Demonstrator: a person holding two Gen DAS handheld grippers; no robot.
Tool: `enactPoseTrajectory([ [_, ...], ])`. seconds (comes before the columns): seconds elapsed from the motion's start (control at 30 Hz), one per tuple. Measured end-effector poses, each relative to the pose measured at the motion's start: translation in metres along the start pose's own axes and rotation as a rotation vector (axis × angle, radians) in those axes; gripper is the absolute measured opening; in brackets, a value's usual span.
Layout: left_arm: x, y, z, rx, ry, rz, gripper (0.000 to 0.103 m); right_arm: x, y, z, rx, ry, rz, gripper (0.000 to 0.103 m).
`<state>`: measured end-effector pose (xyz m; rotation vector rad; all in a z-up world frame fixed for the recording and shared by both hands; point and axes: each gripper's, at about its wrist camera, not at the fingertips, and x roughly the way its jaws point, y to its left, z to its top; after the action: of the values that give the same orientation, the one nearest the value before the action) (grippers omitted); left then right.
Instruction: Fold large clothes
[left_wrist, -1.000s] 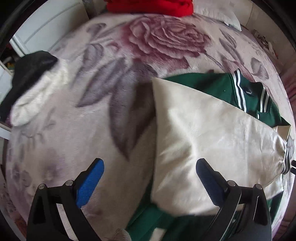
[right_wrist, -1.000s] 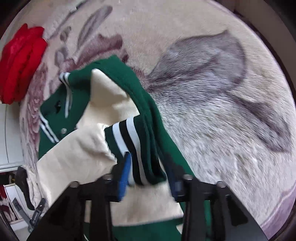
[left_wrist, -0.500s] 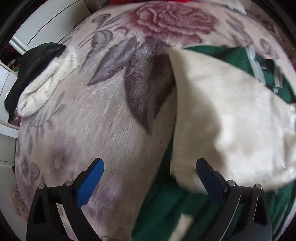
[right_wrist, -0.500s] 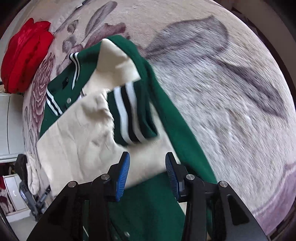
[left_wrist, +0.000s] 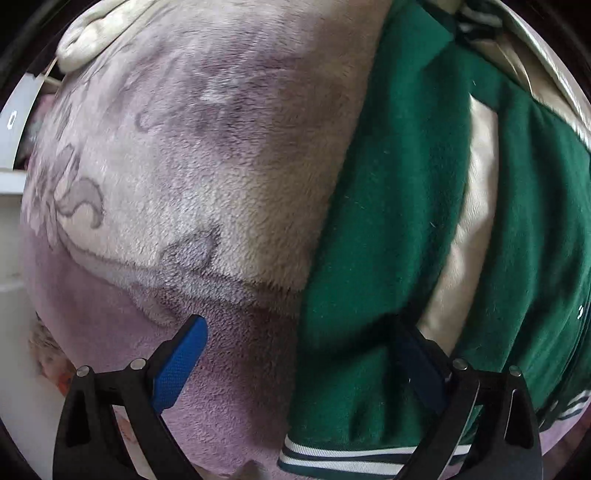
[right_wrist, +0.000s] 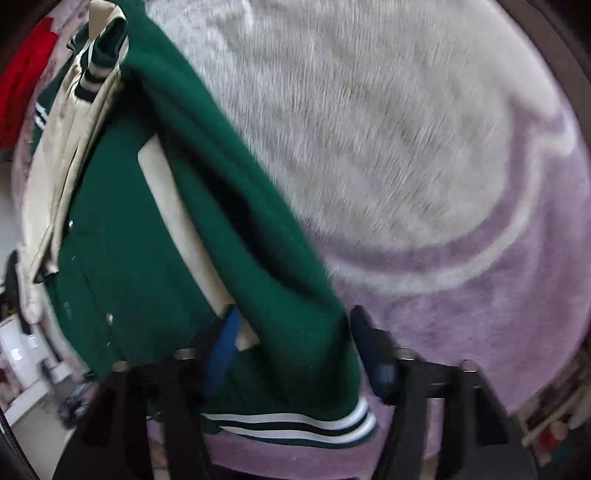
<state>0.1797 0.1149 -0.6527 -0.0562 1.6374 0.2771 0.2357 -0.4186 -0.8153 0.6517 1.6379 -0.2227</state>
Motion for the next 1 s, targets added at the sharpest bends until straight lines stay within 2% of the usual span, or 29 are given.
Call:
enactPoseTrajectory([
  [0.03,-0.005,0.0,0.001,-0.007,-0.013,0.009,0.101,0.002,-0.005,0.0,0.013,-0.016,-0.043,0.029],
  [0.1,-0.019,-0.002,0.003,-0.002,-0.044,0.028,0.101,0.006,-0.024,0.002,0.144,0.007,-0.033,0.03],
  [0.13,-0.031,-0.007,0.005,0.008,-0.073,0.046,0.101,0.004,-0.022,0.004,0.159,0.021,-0.038,0.03],
  [0.17,-0.04,-0.01,0.007,0.017,-0.095,0.064,0.101,-0.004,-0.012,0.006,0.125,0.011,-0.071,0.03],
  [0.27,-0.069,-0.028,0.019,0.051,-0.188,0.096,0.101,-0.037,0.029,0.015,-0.039,-0.121,-0.119,0.034],
  [0.3,-0.076,-0.038,0.023,0.064,-0.212,0.105,0.101,-0.047,0.046,0.021,-0.099,-0.168,-0.142,0.037],
  [0.33,-0.081,-0.049,0.03,0.079,-0.236,0.113,0.101,-0.054,0.065,0.032,-0.172,-0.217,-0.162,0.045],
  [0.4,-0.084,-0.071,0.041,0.094,-0.259,0.114,0.101,-0.048,0.091,0.054,-0.276,-0.236,-0.191,0.059],
  [0.47,-0.085,-0.093,0.048,0.099,-0.248,0.088,0.101,-0.026,0.11,0.082,-0.344,-0.189,-0.219,0.059],
  [0.5,-0.086,-0.1,0.053,0.101,-0.252,0.077,0.101,-0.017,0.117,0.091,-0.373,-0.166,-0.226,0.057],
  [0.53,-0.087,-0.111,0.059,0.104,-0.252,0.07,0.101,-0.012,0.122,0.099,-0.396,-0.164,-0.236,0.04],
  [0.6,-0.091,-0.13,0.069,0.106,-0.254,0.051,0.101,-0.018,0.12,0.114,-0.382,-0.22,-0.251,0.013],
  [0.63,-0.095,-0.137,0.073,0.107,-0.258,0.049,0.101,-0.027,0.11,0.121,-0.325,-0.257,-0.236,0.011],
  [0.67,-0.1,-0.146,0.076,0.11,-0.264,0.051,0.101,-0.034,0.086,0.132,-0.201,-0.266,-0.166,0.011],
  [0.73,-0.102,-0.153,0.081,0.118,-0.269,0.06,0.101,-0.027,0.048,0.143,-0.018,-0.222,-0.057,0.011],
  [0.77,-0.103,-0.155,0.083,0.123,-0.266,0.068,0.101,-0.023,0.041,0.144,0.01,-0.209,-0.029,0.011],
  [0.87,-0.101,-0.161,0.088,0.136,-0.254,0.088,0.101,-0.028,0.044,0.138,-0.016,-0.184,-0.056,0.011],
  [0.93,-0.101,-0.162,0.084,0.145,-0.253,0.105,0.101,-0.039,0.051,0.135,-0.044,-0.176,-0.005,0.015],
  [0.97,-0.1,-0.161,0.084,0.148,-0.253,0.113,0.101,-0.041,0.051,0.129,-0.097,-0.18,-0.004,0.017],
  [1.0,-0.099,-0.161,0.081,0.149,-0.25,0.127,0.101,-0.042,0.044,0.127,-0.118,-0.196,-0.04,0.018],
])
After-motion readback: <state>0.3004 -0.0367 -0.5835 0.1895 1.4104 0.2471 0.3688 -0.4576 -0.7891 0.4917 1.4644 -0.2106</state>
